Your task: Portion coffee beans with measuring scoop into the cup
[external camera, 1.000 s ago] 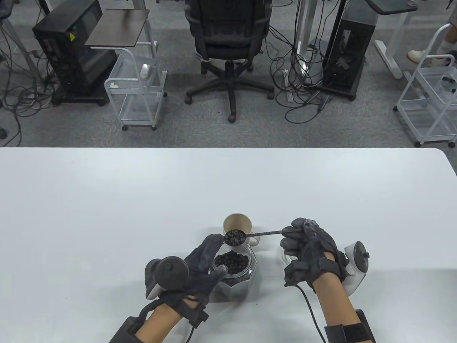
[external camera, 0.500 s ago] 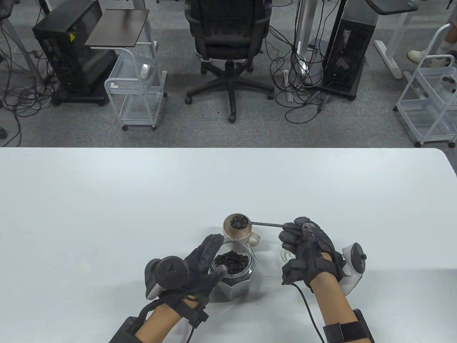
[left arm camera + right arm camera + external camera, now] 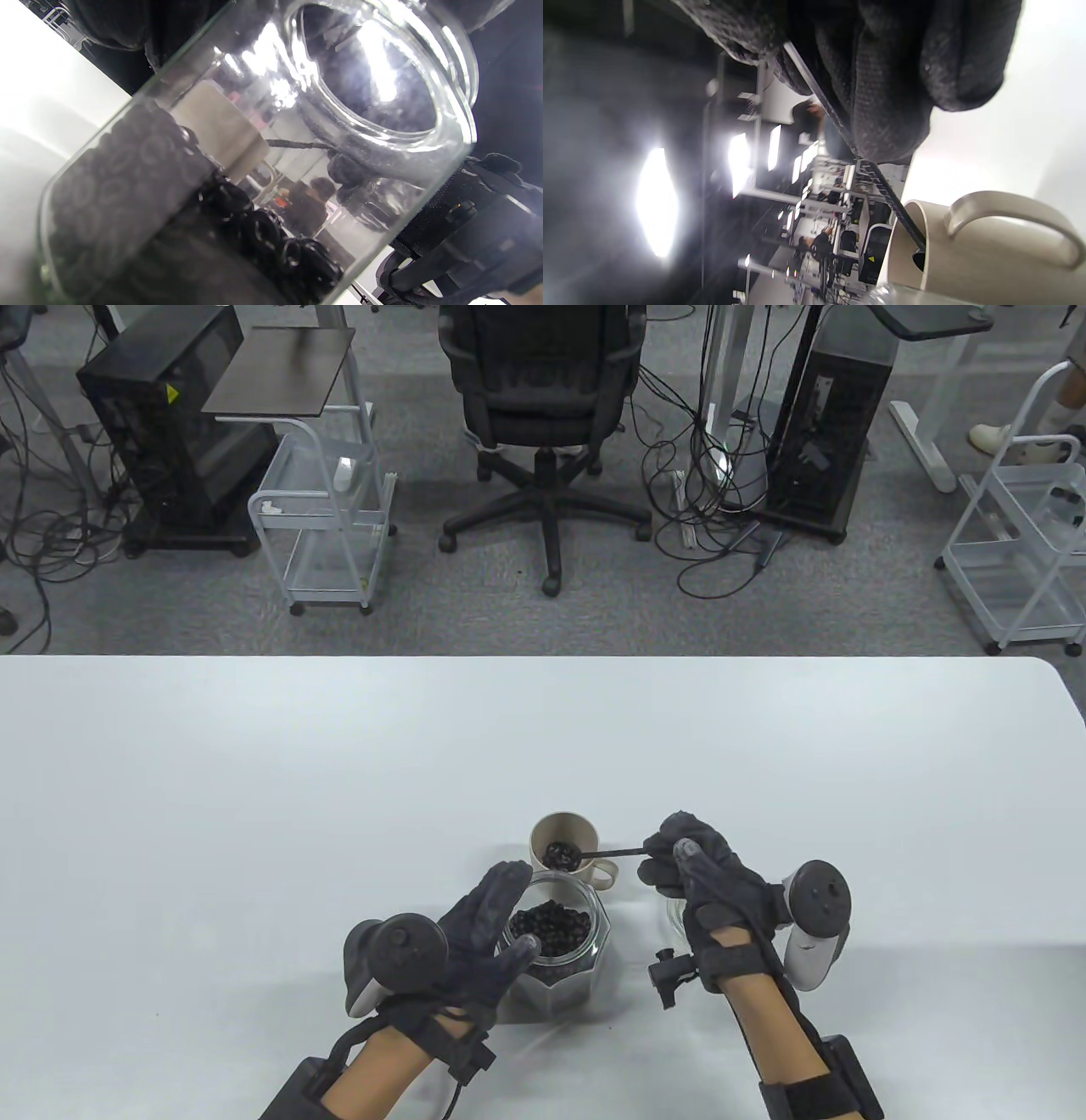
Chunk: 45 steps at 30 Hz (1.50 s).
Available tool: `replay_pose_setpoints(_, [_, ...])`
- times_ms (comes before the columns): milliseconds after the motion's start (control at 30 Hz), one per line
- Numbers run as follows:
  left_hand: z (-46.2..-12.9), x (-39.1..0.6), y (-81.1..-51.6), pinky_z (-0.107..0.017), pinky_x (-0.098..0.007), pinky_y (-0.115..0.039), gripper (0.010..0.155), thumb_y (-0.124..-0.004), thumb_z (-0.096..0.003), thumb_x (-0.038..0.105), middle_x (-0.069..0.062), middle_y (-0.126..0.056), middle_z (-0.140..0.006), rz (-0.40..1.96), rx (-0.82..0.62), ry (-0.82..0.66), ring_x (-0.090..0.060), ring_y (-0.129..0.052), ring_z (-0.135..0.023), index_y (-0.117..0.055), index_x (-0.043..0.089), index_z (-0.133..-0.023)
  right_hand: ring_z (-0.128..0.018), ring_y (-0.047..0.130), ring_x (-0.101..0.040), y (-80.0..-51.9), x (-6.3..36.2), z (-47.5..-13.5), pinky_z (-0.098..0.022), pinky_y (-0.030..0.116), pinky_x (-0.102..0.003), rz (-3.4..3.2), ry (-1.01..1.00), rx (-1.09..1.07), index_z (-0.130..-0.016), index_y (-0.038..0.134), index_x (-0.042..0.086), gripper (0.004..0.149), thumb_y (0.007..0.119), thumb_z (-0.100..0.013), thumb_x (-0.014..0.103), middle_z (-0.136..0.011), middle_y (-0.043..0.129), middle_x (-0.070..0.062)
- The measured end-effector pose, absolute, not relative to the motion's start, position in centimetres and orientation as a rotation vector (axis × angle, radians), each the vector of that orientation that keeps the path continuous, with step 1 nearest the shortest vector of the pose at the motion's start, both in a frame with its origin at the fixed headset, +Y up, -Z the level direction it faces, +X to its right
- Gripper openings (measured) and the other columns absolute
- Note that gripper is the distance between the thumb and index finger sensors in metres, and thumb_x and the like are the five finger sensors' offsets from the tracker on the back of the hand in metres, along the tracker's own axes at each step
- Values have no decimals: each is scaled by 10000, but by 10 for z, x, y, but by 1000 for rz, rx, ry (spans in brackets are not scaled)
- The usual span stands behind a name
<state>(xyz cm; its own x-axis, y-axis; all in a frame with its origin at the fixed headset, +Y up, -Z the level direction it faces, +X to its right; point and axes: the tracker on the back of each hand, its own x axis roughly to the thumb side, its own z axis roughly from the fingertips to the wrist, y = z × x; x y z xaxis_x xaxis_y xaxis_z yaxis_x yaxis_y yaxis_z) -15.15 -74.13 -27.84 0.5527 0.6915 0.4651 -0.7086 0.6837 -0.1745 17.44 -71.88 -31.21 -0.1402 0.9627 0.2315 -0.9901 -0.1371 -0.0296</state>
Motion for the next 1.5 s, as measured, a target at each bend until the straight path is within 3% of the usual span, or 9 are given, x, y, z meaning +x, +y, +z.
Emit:
replay_pose_setpoints(200, [-279, -152, -741, -653, -676, -581, 861, -552, -462, 741, -190, -494, -1169, 828, 34, -535, -531, -701, -983, -391, 229, -1135, -636, 982, -496, -702, 154, -305, -482, 779, -598, 1892, -313, 475, -931, 747, 116, 436, 749, -518, 257, -849, 804, -280])
replay_pose_setpoints(367, [-279, -152, -741, -654, -675, -582, 858, -551, -462, 741, -190, -495, -1169, 828, 34, -535, -529, -701, -984, -392, 232, -1135, -632, 986, -496, -697, 147, -300, -487, 772, -611, 1985, -366, 558, -927, 756, 120, 434, 754, -515, 257, -848, 810, -277])
replay_pose_setpoints(667, [-279, -152, -741, -653, -675, -582, 858, -550, -462, 741, -192, -493, -1169, 828, 34, -535, -531, -702, -983, -390, 234, -1135, -566, 1010, -470, -692, 170, -297, -452, 783, -616, 1727, -496, 333, -909, 755, 90, 436, 749, -516, 277, -800, 845, -268])
replay_pose_setpoints(1000, [-278, -152, -741, -652, -676, -583, 858, -550, -462, 741, -194, -494, -1168, 829, 30, -534, -533, -705, -980, -390, 235, -1136, -487, 1028, -416, -692, 190, -294, -415, 806, -569, 1395, -463, 134, -885, 759, 90, 426, 726, -528, 321, -743, 876, -237])
replay_pose_setpoints(1500, [-279, -152, -741, -651, -676, -584, 856, -549, -462, 741, -194, -493, -1168, 829, 30, -534, -533, -704, -981, -386, 238, -1136, -307, 1038, -331, -676, 178, -285, -314, 836, -511, 1514, -550, 270, -809, 814, 82, 403, 731, -517, 348, -604, 934, -202])
